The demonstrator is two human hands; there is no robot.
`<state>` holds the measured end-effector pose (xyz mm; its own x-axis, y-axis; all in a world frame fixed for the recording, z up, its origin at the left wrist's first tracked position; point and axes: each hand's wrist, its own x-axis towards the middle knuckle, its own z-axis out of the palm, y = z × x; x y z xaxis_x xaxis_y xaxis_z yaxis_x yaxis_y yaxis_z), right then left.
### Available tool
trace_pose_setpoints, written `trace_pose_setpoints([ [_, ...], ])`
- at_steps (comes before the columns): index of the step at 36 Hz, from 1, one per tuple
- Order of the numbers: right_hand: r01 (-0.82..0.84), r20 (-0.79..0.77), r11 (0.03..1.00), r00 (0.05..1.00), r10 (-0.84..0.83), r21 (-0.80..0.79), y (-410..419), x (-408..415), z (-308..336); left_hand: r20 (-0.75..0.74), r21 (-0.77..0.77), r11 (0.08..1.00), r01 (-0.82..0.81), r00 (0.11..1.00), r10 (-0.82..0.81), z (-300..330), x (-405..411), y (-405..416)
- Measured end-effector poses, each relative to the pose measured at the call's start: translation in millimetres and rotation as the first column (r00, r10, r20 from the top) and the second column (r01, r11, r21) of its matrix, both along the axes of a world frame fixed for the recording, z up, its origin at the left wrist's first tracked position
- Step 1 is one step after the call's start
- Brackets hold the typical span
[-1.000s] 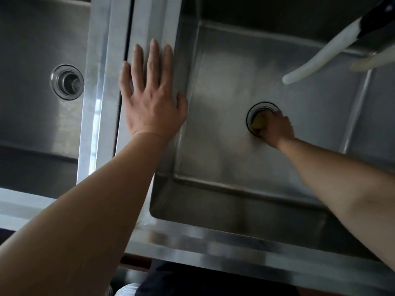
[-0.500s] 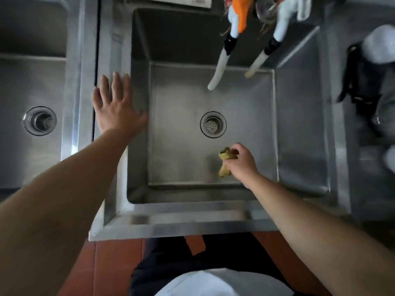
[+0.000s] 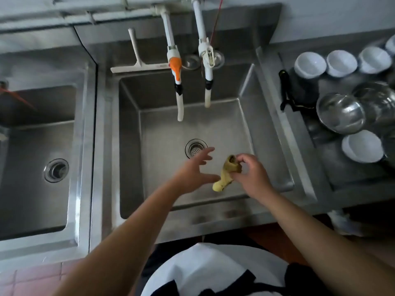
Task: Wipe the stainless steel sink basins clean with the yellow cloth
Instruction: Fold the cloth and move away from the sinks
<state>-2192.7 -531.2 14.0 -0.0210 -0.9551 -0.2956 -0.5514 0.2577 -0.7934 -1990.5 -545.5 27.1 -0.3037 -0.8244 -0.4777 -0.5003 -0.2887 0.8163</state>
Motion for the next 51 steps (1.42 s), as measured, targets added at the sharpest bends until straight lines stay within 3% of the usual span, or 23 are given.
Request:
trace_pose_setpoints([
  [8, 0.061, 0.218, 0.997, 0.975, -0.05, -0.044, -12.0, -10.1, 60.1, -0.206, -0.059, 0.977, -0.203, 0.961, 0.187, 26.3, -33.6, 5.4],
  [15, -0.173, 0.315, 0.984, 0.932, 0.177, -0.041, -35.5, 17.5, 105.0, -0.233, -0.157, 0.939, -0.306, 0.935, 0.266, 69.8, 10.1, 4.4],
  [21, -0.337, 0.294, 0.933, 0.886, 0.359, -0.125, -45.6, 81.9, 137.9, -0.159, -0.16, 0.947, -0.279, 0.954, 0.254, 96.1, 72.5, 34.9],
  [26, -0.409, 0.343, 0.895, 0.827, 0.446, -0.177, -38.4, 143.3, 158.1, -0.256, -0.249, 0.785, -0.567, 0.82, 0.512, 113.4, 128.0, 73.9],
  [30, -0.515, 0.311, 0.844, 0.786, 0.535, -0.149, -19.7, 196.3, 161.9, -0.314, -0.268, 0.671, -0.692, 0.721, 0.618, 125.7, 185.1, 111.6],
  [34, -0.616, 0.249, 0.78, 0.743, 0.621, -0.109, 11.1, 264.3, 168.9, -0.302, -0.313, 0.607, -0.73, 0.683, 0.666, 132.9, 247.9, 152.9],
  [41, -0.52, 0.285, 0.84, 0.791, 0.541, -0.154, 80.2, 421.4, 182.7, -0.194, -0.503, 0.403, -0.764, 0.554, 0.809, 141.6, 345.0, 237.4],
  [45, -0.469, 0.377, 0.866, 0.782, 0.497, -0.17, 125.1, 510.3, 198.2, -0.22, -0.491, 0.413, -0.767, 0.568, 0.793, 150.1, 392.4, 280.4],
  [48, -0.538, 0.474, 0.836, 0.711, 0.519, -0.109, 159.5, 567.0, 213.3, -0.318, -0.434, 0.293, -0.852, 0.449, 0.835, 154.3, 433.3, 305.3],
  [51, -0.668, 0.602, 0.744, 0.579, 0.55, -0.037, 189.6, 610.6, 228.7, -0.412, -0.412, 0.123, -0.903, 0.305, 0.859, 162.9, 476.3, 332.5],
])
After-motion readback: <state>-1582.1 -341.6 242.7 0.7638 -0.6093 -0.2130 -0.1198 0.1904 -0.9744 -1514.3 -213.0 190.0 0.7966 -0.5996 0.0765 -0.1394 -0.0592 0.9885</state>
